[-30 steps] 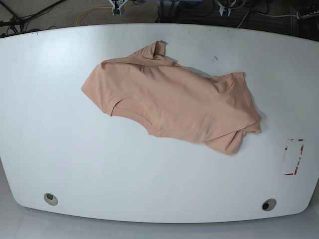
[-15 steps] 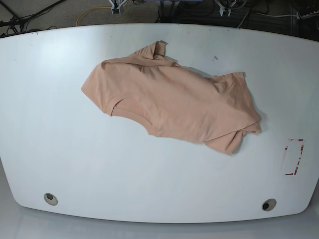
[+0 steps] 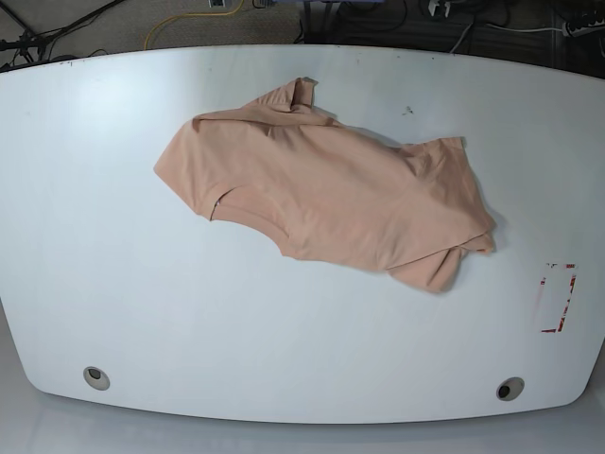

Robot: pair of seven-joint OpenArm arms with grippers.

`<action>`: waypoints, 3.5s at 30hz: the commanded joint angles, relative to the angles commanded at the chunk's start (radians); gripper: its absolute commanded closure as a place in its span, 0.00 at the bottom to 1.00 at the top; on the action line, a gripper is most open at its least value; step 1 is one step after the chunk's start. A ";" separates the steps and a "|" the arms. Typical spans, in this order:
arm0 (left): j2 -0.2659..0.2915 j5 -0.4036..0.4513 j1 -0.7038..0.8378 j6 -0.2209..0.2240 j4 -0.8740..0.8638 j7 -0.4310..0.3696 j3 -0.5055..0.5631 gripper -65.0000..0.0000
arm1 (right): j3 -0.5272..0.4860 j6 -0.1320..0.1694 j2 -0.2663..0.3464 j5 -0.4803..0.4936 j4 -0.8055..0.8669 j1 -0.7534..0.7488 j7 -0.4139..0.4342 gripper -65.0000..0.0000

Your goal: Fold the T-shirt properly

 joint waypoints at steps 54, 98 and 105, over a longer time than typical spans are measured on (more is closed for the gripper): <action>0.015 -0.022 0.209 0.003 0.329 -0.070 -0.028 0.53 | 0.009 -0.006 -0.038 -0.007 0.365 -0.203 0.012 0.65; 0.014 -0.028 0.677 0.004 1.115 -0.054 -0.068 0.53 | 0.031 -0.006 -0.048 0.000 1.142 -0.653 -0.012 0.68; 0.021 -0.030 0.702 0.005 1.225 -0.039 -0.103 0.54 | 0.029 -0.005 -0.047 -0.002 1.219 -0.679 -0.006 0.68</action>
